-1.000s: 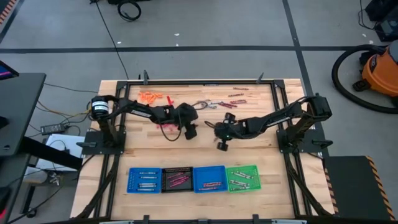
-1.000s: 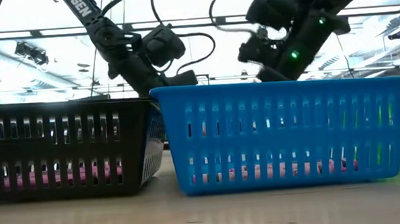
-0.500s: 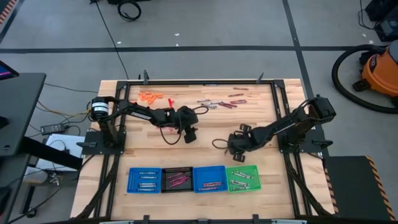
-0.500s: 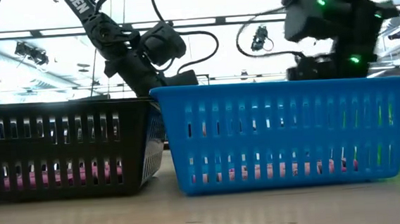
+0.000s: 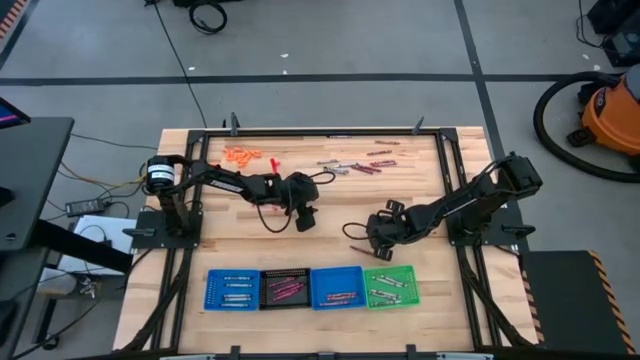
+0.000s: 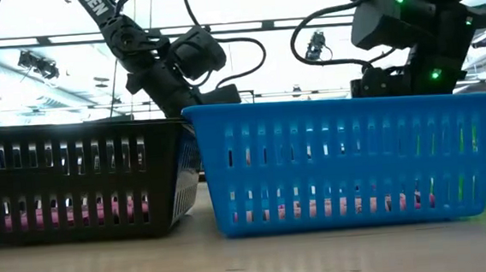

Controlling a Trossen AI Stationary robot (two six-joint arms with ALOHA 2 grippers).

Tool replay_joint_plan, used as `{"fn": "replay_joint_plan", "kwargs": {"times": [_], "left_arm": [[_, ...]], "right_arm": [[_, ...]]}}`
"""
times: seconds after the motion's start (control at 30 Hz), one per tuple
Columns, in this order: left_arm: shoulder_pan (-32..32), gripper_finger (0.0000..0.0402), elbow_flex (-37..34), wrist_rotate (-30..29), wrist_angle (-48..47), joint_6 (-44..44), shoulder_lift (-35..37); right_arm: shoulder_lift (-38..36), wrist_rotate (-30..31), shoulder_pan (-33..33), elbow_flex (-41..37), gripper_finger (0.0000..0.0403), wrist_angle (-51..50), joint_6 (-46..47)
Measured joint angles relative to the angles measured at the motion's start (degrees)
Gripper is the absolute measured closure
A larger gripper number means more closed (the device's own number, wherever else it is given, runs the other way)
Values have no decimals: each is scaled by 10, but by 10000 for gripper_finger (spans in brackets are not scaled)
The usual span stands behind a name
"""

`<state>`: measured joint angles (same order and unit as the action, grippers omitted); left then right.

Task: Sort crayons
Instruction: Put the dark pink crayon into the black bin

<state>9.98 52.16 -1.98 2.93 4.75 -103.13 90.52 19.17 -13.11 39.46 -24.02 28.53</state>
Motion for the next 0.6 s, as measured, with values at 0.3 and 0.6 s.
{"fn": "replay_joint_plan", "kwargs": {"times": [0.3,0.6], "left_arm": [[0,208,0,8,-6,-17,0],[-14,207,-33,0,31,-79,49]], "right_arm": [[-29,-95,37,56,351,-3,49],[-10,-93,39,158,349,-78,59]]}}
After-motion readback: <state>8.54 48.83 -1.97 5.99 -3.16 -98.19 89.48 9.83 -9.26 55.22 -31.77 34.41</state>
